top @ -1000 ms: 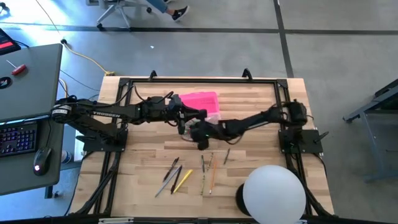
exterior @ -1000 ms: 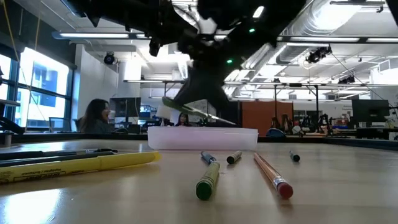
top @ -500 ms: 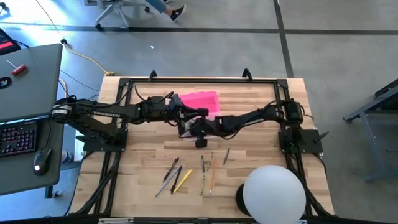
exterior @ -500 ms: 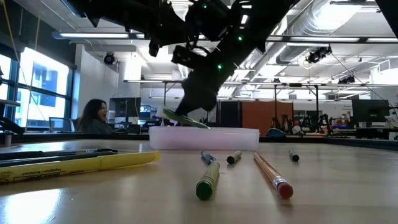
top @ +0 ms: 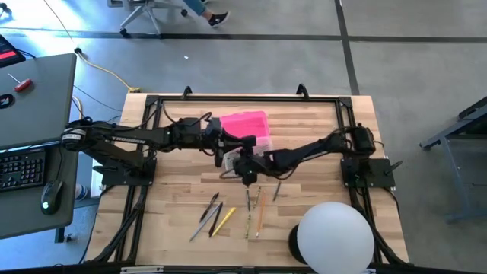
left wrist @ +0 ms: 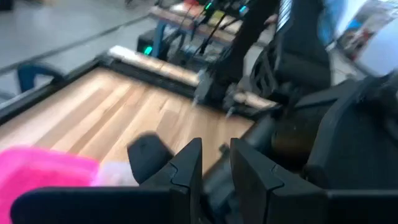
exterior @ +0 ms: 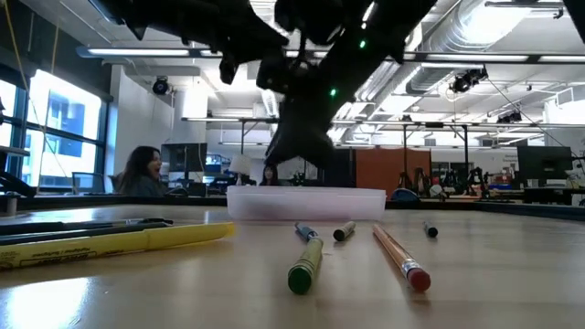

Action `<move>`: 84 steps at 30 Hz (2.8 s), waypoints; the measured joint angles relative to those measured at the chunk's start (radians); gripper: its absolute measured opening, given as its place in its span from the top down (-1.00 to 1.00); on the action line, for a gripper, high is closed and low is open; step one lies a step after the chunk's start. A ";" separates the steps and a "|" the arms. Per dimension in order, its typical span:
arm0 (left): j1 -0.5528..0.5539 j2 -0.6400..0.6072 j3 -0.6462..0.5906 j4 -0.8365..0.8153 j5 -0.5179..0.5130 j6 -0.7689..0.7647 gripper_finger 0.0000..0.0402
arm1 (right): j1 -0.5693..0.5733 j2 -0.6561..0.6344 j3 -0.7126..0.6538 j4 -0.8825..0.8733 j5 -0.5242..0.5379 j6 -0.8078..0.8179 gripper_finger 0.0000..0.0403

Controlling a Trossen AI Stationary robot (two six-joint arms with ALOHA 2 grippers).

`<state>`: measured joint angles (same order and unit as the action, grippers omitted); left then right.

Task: Pick & place school supplies into a supply box
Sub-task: Put the left blue crayon into the pink supply box

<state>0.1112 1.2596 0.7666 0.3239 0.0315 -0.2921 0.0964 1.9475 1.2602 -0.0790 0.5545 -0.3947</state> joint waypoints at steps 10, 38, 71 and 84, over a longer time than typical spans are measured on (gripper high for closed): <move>0.000 -0.124 0.001 -0.091 0.005 -0.001 0.44 | 0.080 -0.231 0.001 -0.287 -0.350 -0.010 0.53; 0.000 -0.132 0.000 -0.200 0.005 -0.031 0.44 | 0.082 -0.399 -0.640 0.229 -0.944 -0.299 0.53; 0.000 -0.132 0.000 -0.201 -0.036 -0.027 0.44 | -0.138 -0.065 -0.684 0.519 -1.294 -0.401 0.60; 0.000 -0.132 0.000 -0.201 -0.038 -0.017 0.44 | -0.110 -0.122 -0.690 0.603 -1.354 -0.232 0.96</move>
<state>0.1109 1.1278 0.7666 0.1226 -0.0063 -0.3087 -0.0133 1.8257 0.5702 0.5243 -0.7994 -0.6269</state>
